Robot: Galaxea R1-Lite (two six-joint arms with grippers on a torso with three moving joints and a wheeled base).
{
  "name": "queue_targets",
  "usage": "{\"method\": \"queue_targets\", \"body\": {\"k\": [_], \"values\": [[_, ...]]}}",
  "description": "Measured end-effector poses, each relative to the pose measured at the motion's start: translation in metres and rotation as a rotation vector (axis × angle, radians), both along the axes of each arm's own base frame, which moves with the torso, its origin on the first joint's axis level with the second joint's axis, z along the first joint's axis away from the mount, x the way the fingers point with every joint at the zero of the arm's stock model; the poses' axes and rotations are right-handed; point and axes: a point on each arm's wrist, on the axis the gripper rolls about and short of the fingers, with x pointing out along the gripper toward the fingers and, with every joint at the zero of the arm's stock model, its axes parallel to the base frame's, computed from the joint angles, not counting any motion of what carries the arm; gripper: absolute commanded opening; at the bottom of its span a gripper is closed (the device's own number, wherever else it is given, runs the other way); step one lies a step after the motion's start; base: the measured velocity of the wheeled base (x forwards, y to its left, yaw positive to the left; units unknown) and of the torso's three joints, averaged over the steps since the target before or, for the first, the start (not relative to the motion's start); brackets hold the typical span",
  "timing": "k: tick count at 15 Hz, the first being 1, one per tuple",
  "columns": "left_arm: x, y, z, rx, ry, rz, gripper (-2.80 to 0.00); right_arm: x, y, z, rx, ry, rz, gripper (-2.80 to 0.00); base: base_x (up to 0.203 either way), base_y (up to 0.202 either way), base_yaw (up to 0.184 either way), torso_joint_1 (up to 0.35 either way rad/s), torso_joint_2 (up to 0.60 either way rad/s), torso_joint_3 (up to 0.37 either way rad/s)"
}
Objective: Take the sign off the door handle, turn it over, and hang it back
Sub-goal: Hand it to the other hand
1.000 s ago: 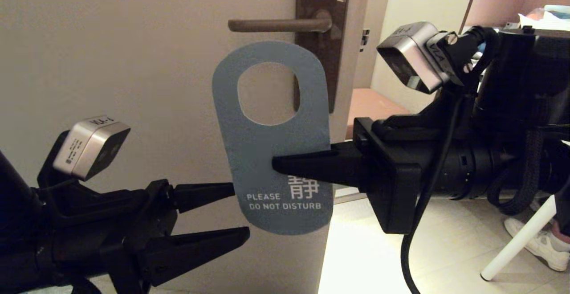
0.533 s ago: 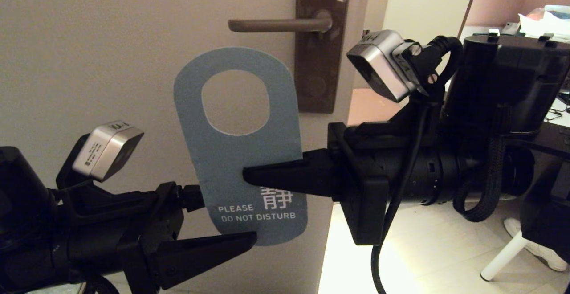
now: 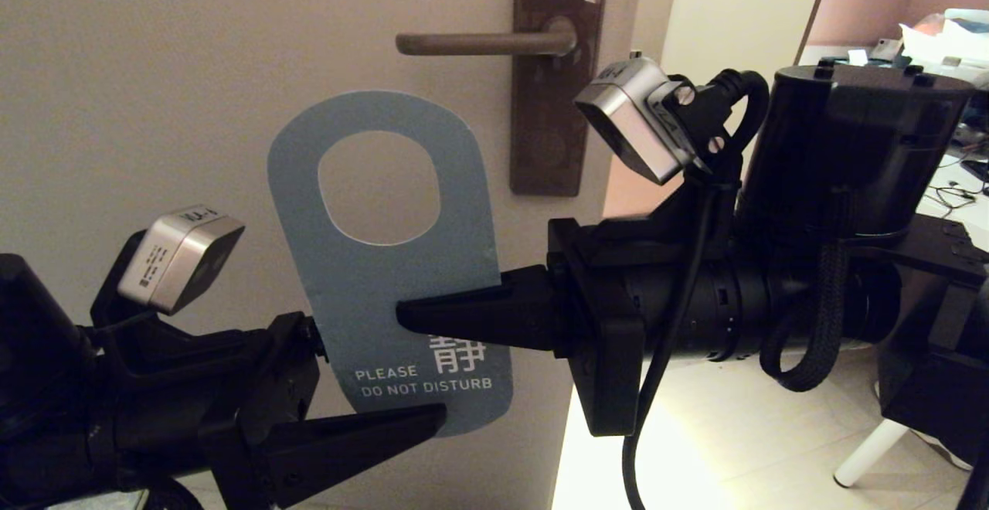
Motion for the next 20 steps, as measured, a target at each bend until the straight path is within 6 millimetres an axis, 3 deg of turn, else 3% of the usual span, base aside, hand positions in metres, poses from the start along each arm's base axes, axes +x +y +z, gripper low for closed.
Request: {"method": "queue_targets", "body": {"k": [20], "values": [[-0.0063, -0.0004, -0.0045, -0.011, -0.023, -0.019, 0.0, -0.0049, 0.011, -0.0043, -0.009, 0.003, 0.034, -2.8, 0.0, 0.0, 0.0, 0.0, 0.0, 0.0]]}}
